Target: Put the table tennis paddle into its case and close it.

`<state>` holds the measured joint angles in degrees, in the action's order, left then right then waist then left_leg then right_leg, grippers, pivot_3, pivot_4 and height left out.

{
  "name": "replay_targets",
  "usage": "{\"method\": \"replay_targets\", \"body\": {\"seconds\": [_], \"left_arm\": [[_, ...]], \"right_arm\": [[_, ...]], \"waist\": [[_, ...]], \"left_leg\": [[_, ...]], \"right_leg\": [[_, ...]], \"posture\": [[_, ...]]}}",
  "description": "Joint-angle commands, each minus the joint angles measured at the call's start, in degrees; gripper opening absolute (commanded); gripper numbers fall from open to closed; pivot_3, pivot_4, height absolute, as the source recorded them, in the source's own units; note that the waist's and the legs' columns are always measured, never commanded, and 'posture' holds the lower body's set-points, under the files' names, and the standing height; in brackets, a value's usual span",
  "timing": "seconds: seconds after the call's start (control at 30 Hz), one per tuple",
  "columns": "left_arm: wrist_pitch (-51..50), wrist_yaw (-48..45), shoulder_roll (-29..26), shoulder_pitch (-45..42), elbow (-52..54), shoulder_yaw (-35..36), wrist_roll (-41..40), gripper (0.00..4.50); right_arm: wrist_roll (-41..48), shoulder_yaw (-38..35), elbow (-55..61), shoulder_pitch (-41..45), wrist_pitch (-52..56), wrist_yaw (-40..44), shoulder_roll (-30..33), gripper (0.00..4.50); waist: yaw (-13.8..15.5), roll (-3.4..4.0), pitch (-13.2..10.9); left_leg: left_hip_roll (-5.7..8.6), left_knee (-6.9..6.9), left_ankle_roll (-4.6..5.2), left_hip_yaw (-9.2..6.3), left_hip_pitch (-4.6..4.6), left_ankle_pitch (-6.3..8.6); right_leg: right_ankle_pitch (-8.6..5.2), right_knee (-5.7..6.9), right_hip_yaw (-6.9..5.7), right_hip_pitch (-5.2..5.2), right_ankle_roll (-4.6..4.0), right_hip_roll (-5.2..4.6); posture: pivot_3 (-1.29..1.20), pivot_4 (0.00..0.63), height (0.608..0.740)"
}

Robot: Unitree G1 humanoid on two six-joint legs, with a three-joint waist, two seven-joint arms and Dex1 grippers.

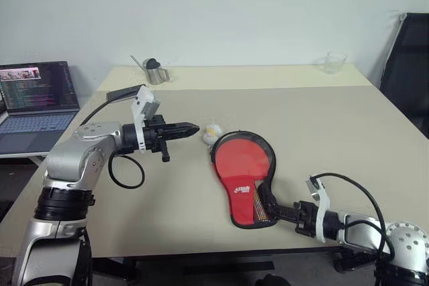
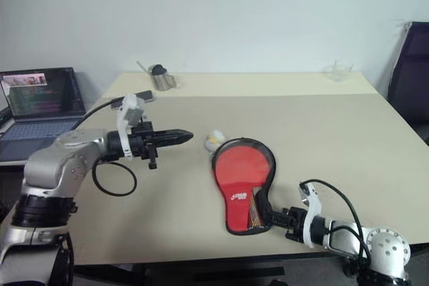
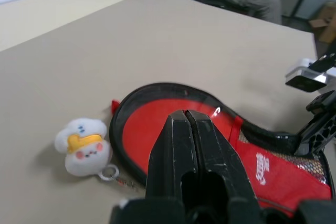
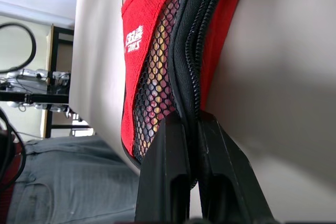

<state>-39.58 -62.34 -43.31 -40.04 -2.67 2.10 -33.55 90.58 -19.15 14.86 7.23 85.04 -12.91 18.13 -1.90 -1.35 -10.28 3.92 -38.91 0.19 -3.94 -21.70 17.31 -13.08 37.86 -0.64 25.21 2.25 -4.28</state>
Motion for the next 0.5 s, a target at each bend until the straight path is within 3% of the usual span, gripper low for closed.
{"method": "replay_targets", "body": {"seconds": [0.03,0.2,0.5], "left_arm": [[0.7,-1.6,0.0,-1.6,0.0,-0.3,0.5,0.0],[0.8,-3.1,0.4,-2.8,-1.3,-1.2,1.4,0.0],[1.4,-4.4,1.2,-4.5,-3.0,-2.1,2.9,0.0]], "right_arm": [[12.8,6.6,3.2,-4.4,-8.1,-7.2,3.1,0.03],[21.6,13.8,8.0,-8.9,-18.8,-12.9,9.0,0.03],[20.9,19.2,10.9,-9.3,-27.7,-11.6,15.3,0.03]], "waist": [[0.1,0.0,0.0],[0.1,-0.01,0.0],[0.1,-0.03,0.0]], "left_leg": [[-0.02,0.0,0.0,-0.01,0.0,0.0],[-0.09,-0.03,0.02,0.06,0.0,0.01],[-0.2,-0.05,0.09,0.11,0.06,0.05]], "right_leg": [[0.0,0.0,-0.02,0.0,0.0,0.01],[0.0,0.0,0.0,-0.03,0.0,0.08],[0.0,-0.02,-0.01,-0.12,0.01,0.2]], "posture": [[0.0,0.15,0.74],[0.0,0.15,0.74],[0.0,0.15,0.74]]}}
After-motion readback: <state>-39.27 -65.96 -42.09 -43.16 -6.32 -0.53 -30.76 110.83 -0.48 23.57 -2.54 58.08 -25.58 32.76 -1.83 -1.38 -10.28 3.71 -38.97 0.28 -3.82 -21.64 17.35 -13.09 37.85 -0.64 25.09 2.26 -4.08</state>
